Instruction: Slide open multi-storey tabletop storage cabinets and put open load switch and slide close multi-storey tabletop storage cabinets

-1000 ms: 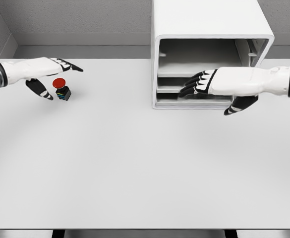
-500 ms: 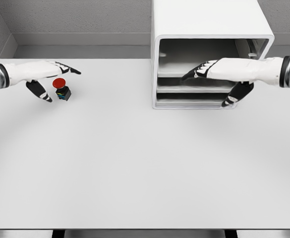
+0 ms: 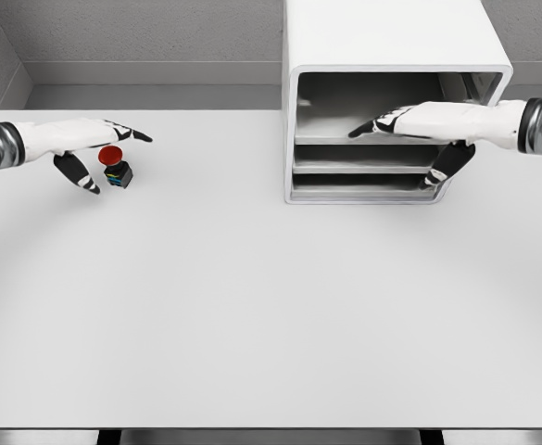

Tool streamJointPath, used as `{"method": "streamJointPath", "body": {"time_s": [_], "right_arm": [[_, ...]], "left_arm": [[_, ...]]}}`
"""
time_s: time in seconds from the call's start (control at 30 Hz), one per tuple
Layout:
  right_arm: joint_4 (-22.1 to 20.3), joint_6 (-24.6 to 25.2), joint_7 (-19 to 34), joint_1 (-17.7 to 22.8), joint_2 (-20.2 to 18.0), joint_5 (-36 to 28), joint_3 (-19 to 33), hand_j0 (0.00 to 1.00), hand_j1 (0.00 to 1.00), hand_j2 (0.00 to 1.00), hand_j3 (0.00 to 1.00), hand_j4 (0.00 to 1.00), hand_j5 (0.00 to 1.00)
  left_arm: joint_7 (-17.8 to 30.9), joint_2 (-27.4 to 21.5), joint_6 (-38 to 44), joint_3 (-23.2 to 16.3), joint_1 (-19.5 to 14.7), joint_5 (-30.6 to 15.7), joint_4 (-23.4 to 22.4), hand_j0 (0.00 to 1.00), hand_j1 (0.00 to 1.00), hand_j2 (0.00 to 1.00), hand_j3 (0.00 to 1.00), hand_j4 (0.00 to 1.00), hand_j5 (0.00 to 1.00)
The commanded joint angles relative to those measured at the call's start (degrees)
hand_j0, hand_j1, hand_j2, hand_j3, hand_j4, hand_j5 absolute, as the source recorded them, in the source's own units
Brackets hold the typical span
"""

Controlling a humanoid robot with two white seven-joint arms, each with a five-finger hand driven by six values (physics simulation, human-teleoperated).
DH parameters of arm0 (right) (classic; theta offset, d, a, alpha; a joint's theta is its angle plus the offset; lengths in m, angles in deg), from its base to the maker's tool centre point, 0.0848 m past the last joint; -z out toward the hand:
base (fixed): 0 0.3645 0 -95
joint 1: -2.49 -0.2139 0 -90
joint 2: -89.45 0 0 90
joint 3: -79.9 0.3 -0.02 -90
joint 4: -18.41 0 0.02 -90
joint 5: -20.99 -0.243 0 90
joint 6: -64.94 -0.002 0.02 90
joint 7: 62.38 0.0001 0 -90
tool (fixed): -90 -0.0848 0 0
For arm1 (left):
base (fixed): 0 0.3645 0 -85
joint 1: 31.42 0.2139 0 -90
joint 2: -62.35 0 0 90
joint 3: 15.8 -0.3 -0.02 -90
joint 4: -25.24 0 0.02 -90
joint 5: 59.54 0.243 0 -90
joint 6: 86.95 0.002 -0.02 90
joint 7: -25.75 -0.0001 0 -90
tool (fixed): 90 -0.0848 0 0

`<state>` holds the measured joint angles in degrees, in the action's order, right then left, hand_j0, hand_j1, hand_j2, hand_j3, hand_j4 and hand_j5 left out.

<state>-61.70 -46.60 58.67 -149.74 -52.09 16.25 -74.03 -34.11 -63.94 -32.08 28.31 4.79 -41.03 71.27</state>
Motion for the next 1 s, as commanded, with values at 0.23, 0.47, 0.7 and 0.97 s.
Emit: {"method": "streamJointPath", "body": {"time_s": [0.23,0.47,0.7,0.97], "right_arm": [[2.9,0.0,0.5,0.1,1.2,1.1,-0.2,1.00,1.00,1.00,1.00,1.00,1.00],[1.6,-2.0,1.3,0.3,1.9,2.3,-0.6,1.00,1.00,1.00,1.00,1.00,1.00],[0.7,-6.1,1.2,0.4,1.4,2.3,-0.6,1.00,1.00,1.00,1.00,1.00,1.00],[-2.6,-8.0,1.2,0.9,-0.1,2.2,-0.6,1.00,1.00,1.00,1.00,1.00,1.00]], "left_arm": [[-0.2,0.9,0.1,0.1,0.0,1.5,-2.0,0.96,0.96,0.96,0.96,0.96,0.96],[-2.9,0.8,0.1,0.3,0.1,1.0,-2.2,0.74,0.74,0.74,0.74,0.74,0.74],[-2.8,0.8,0.1,0.0,0.1,1.3,-3.0,0.73,0.73,0.73,0.73,0.73,0.73],[-2.7,0.8,0.1,-0.7,0.2,1.3,-2.9,0.68,0.68,0.68,0.68,0.68,0.68]]}}
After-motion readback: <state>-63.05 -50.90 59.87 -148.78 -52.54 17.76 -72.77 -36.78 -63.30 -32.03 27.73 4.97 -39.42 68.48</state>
